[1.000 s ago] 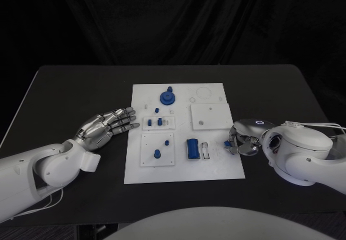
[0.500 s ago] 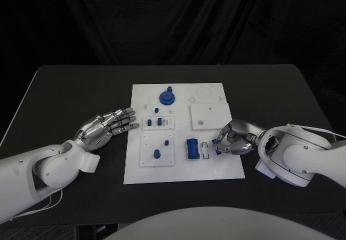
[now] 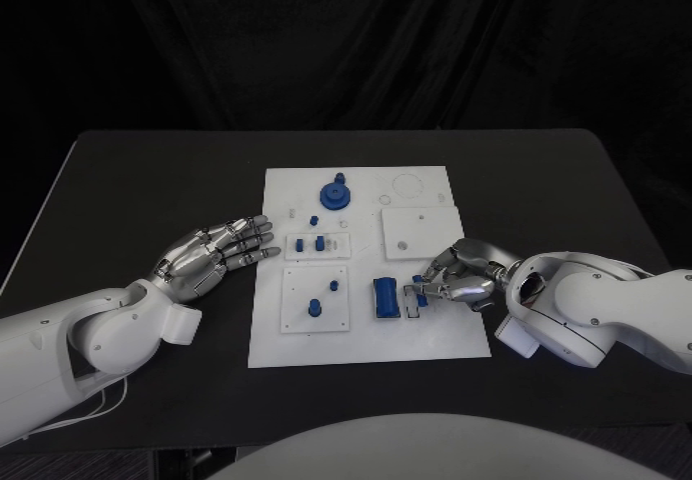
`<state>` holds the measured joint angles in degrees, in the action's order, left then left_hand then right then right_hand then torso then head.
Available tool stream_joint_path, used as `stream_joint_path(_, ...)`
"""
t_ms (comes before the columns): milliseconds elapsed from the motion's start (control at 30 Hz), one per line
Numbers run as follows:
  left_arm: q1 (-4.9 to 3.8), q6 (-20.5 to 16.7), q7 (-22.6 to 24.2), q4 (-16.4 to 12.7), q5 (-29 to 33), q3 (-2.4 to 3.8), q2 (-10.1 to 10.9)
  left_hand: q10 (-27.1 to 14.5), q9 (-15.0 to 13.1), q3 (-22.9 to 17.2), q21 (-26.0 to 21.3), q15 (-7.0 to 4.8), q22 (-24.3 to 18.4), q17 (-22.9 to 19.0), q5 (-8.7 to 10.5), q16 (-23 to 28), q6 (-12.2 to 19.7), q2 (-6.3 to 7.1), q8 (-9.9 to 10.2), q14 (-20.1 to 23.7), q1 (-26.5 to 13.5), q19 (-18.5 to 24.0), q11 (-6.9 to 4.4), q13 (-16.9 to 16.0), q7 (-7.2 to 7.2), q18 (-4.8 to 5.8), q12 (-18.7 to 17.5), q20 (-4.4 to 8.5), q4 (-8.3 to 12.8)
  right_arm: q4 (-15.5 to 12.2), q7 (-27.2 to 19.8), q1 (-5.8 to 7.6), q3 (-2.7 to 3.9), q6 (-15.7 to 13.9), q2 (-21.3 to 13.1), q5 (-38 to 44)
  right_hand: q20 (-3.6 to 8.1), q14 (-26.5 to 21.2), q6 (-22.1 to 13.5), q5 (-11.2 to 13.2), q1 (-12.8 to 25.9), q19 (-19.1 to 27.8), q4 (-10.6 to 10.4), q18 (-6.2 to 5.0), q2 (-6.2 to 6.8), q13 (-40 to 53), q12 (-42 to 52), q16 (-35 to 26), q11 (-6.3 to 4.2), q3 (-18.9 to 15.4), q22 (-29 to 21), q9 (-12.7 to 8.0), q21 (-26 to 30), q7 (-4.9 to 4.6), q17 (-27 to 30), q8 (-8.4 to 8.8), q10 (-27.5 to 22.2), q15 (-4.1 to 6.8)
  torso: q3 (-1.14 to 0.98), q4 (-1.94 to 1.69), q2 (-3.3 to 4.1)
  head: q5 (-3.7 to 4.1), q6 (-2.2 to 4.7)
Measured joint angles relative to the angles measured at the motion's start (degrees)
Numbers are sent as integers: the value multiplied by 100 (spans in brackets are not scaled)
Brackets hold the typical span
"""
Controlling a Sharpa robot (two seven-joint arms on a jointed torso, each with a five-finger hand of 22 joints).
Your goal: Assemble the parts on the task board
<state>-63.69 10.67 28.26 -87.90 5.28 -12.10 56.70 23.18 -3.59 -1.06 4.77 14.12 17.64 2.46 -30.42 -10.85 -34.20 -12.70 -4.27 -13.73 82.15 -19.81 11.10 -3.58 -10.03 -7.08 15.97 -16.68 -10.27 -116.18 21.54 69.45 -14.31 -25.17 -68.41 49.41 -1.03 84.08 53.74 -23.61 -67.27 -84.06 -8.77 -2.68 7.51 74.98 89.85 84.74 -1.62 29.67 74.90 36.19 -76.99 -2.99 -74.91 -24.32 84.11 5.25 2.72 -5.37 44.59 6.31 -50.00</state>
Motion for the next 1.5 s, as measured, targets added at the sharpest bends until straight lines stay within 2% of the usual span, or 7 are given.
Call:
stream_joint_path(133,2,2,0,2,0,0,-1,0,0,0,0,0,0,0,0,0,0,0,0,0,0,0,0,0,0,0,0,0,0,31,16,-23,0,45,36,-110,0,0,0,85,239,0,23,0,11,0,0,-27,0,55,0,-7,66,0,0,-2,0,0,6,-1,-2,-7,0)
stream_joint_path(433,6,10,0,13,0,1,-15,-1,0,-24,0,0,-6,0,0,0,0,0,0,0,0,0,0,1,0,0,0,0,24,46,149,-99,0,228,46,-197,0,0,0,86,313,0,-24,0,10,0,0,-27,0,-27,0,-36,96,0,0,-4,0,0,7,-9,-2,-1,0)
stream_joint_path(533,9,13,0,17,0,1,-16,-1,0,-24,0,0,-6,0,0,0,0,0,0,0,0,0,0,1,0,-1,0,0,24,46,182,-104,0,265,46,-198,0,-1,2,251,369,0,-57,0,1,0,0,-49,0,-108,0,-40,133,2,0,-22,0,1,7,-10,-1,8,0)
stream_joint_path(867,18,29,0,27,0,3,-16,-1,0,-23,1,0,-5,0,0,0,0,0,0,0,0,-1,-1,2,0,-2,0,1,24,76,223,-111,2,299,106,-198,-21,-21,0,351,735,21,-301,0,-157,0,0,-49,20,-907,0,-114,155,0,0,-30,-20,-19,0,7,-1,-4,0)
stream_joint_path(1100,24,38,0,32,0,3,-16,-1,1,-23,1,0,-5,0,0,0,0,0,0,0,0,-1,-1,2,0,-2,-1,1,24,87,217,-111,2,275,128,-167,-21,-21,0,531,771,21,-366,0,-199,0,0,-49,20,-1106,0,-137,155,0,0,-30,-20,-19,-7,9,-2,-13,0)
stream_joint_path(1300,29,49,-1,37,0,4,-21,-1,1,-40,1,0,-5,0,0,0,0,0,0,0,0,-1,-1,3,0,-3,-1,1,7,89,211,-111,3,239,134,-122,-21,-21,1,887,824,21,-523,0,-310,0,0,-49,19,-1379,0,-170,155,0,0,-31,-20,-19,-7,3,-3,-13,0)
stream_joint_path(1500,33,63,-3,41,0,4,-23,-1,1,-39,1,0,-5,0,0,0,0,0,0,0,0,-1,-1,3,0,-3,-1,1,7,81,186,-113,3,191,102,-23,-41,-21,0,950,813,1,-545,1,-318,0,0,-49,20,-1434,0,-190,179,0,0,-30,-20,-19,-2,-2,-2,-13,0)
